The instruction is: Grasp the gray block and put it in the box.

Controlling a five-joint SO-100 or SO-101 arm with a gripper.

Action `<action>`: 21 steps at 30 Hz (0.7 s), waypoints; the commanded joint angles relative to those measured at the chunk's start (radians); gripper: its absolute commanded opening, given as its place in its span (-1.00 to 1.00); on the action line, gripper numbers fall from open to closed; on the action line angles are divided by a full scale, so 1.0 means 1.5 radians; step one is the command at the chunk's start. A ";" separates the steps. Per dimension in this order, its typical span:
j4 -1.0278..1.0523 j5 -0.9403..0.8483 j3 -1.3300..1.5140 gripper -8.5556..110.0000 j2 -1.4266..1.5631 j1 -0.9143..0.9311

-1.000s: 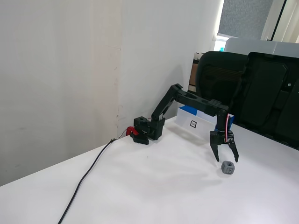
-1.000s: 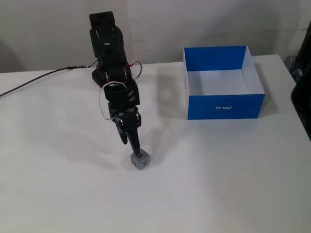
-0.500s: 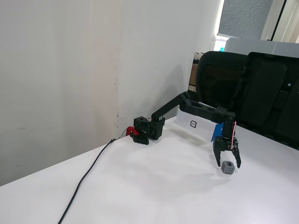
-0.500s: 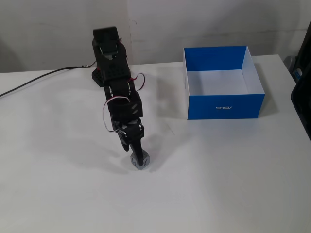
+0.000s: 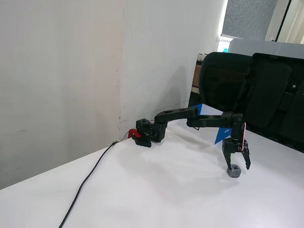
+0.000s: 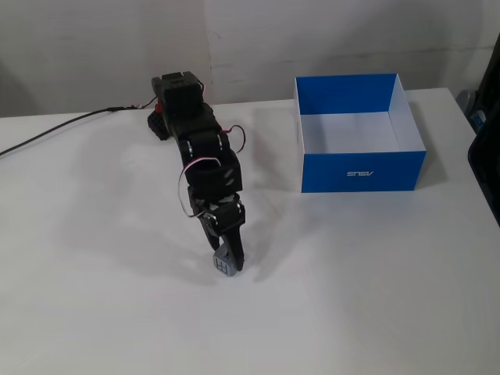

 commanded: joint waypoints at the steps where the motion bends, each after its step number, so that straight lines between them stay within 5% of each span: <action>1: 0.030 0.008 -0.041 -0.40 0.031 0.002; 21: 0.030 0.014 -0.020 -0.39 0.026 0.004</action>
